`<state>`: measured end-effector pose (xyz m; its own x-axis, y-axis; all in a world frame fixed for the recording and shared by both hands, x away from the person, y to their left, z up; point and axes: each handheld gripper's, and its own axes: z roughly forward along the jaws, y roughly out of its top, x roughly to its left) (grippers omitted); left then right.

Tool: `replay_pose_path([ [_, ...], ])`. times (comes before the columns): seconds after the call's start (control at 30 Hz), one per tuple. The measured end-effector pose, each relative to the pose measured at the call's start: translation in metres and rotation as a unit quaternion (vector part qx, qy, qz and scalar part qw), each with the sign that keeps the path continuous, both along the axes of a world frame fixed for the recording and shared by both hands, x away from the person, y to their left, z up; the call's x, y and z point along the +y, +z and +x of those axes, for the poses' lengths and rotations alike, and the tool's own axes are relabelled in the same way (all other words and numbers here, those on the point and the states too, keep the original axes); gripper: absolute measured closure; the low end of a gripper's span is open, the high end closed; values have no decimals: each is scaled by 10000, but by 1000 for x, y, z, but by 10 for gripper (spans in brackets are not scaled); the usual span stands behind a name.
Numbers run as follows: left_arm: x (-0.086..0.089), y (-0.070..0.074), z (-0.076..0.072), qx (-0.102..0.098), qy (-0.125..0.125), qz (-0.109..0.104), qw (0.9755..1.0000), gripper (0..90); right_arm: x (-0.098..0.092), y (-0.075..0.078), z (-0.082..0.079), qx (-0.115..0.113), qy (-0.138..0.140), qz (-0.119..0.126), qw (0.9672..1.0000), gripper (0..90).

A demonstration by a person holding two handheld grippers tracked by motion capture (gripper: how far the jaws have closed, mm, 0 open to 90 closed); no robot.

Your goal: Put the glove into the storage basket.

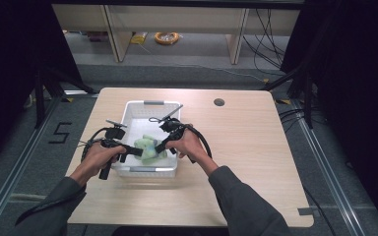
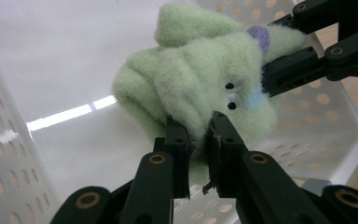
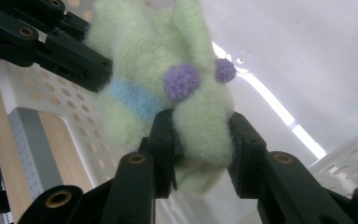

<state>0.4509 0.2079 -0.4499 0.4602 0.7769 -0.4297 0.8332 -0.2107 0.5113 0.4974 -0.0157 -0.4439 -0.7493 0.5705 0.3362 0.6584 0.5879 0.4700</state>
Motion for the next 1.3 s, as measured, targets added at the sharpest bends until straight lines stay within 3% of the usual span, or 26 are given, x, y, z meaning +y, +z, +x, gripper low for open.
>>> replay_pose_path([
  [0.1,0,-1,1,20,-128,145,9998,794,1,-3,0,59,-7,1,10000,667],
  [0.27,-2,-3,2,36,-120,253,9996,785,3,-6,-1,99,-26,-60,9999,657],
  [0.43,-4,-7,3,89,-145,327,9993,773,3,-7,-1,-107,-2,-295,9995,646],
  [0.57,-3,-7,3,78,-38,399,9992,702,4,-7,-1,-128,-76,-352,9993,555],
  [0.63,-2,-6,2,3,30,424,9991,663,4,-6,-2,-137,-106,-372,9992,505],
  [0.73,1,-3,2,-65,217,417,9989,549,3,-1,-1,-402,-55,-424,9983,467],
  [0.9,4,3,0,-200,290,390,9986,509,0,6,-1,-505,-70,-445,9977,452],
  [1.3,6,26,-8,-556,394,255,9974,441,-6,28,-4,-751,-75,-240,9969,434],
])
